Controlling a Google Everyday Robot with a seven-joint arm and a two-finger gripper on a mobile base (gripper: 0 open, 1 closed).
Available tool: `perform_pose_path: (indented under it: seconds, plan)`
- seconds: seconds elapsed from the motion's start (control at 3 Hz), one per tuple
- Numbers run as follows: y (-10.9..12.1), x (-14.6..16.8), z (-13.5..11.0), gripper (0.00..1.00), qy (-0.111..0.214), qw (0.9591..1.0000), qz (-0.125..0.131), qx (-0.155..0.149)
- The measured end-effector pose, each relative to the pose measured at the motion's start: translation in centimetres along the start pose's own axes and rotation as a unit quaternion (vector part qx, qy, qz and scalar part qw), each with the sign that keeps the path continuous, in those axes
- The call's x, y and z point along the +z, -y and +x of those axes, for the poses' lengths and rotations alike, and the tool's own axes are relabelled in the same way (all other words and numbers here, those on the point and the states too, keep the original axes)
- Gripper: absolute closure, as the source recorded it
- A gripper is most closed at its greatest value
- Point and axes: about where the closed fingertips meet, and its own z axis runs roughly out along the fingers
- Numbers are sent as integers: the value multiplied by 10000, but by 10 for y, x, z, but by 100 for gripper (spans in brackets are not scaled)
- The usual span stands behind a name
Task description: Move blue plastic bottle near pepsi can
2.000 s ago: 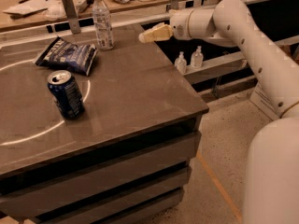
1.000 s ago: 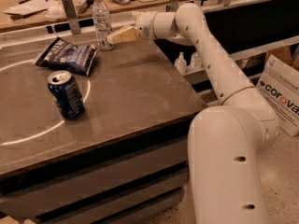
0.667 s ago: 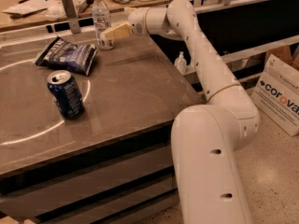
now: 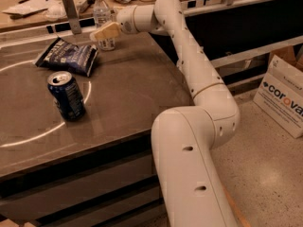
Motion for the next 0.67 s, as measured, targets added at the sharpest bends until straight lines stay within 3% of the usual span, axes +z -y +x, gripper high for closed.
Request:
perform_pose_path:
  seconds: [0.67]
  plan:
    - [-6,12,-4,49,-77,9999,-120,-67]
